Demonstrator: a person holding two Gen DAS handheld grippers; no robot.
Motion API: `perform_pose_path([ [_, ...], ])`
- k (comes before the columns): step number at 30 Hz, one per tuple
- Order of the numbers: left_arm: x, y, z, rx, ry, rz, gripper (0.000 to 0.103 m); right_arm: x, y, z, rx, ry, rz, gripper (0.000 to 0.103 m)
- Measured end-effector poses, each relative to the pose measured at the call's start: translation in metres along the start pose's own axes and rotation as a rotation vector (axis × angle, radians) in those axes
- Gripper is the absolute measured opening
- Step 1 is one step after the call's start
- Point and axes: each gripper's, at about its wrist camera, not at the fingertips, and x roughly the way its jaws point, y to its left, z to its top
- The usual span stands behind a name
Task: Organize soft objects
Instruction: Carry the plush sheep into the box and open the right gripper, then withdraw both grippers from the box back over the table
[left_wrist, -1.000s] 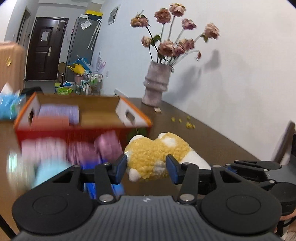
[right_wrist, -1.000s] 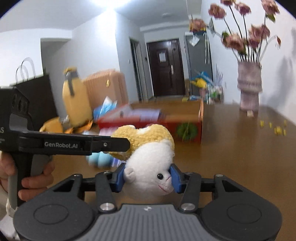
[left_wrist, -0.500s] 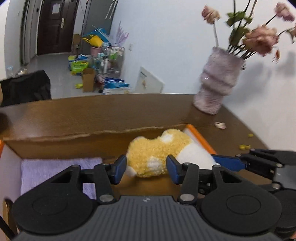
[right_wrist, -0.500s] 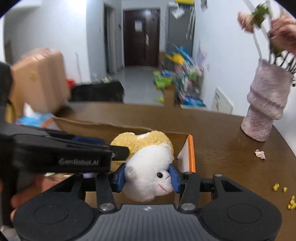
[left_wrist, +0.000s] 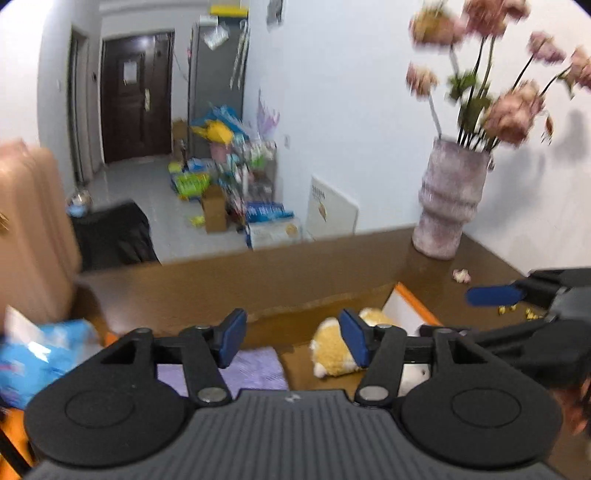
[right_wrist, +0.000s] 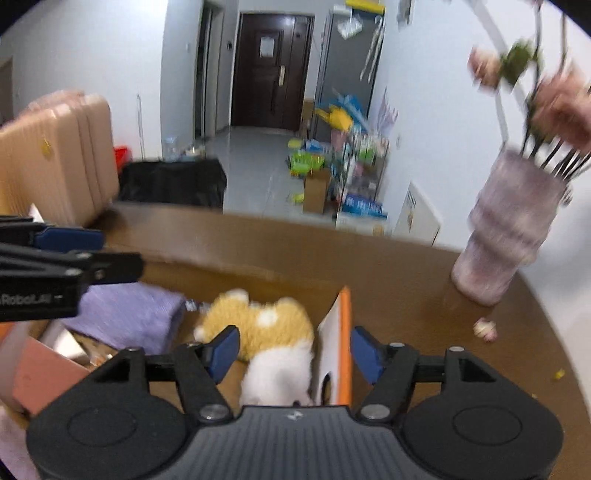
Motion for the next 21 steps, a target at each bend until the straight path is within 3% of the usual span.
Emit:
perform_pose_path([
  [4, -0.075, 0.005, -0.002, 0.023, -0.108, 0.055, 0.08, -0.07, -0.013, 0.013, -0.007, -0.11, -0.002, 0.083],
  [8, -0.145, 0.005, -0.026, 0.013, -0.234, 0.137, 0.103, -0.139, -0.027, -0.005, 0.007, -0.26, 0.032, 0.087],
  [12, -0.177, 0.0, -0.037, 0.0, -0.271, 0.163, 0.103, -0.182, -0.029, -0.026, 0.031, -0.405, 0.023, 0.092],
  [17, -0.202, -0.001, -0.046, -0.039, -0.305, 0.172, 0.103, -0.211, -0.017, -0.039, 0.017, -0.439, 0.031, 0.094],
  [21, -0.226, -0.008, -0.073, -0.059, -0.354, 0.229, 0.103, -0.225, -0.007, -0.06, 0.02, -0.463, 0.019, 0.094],
])
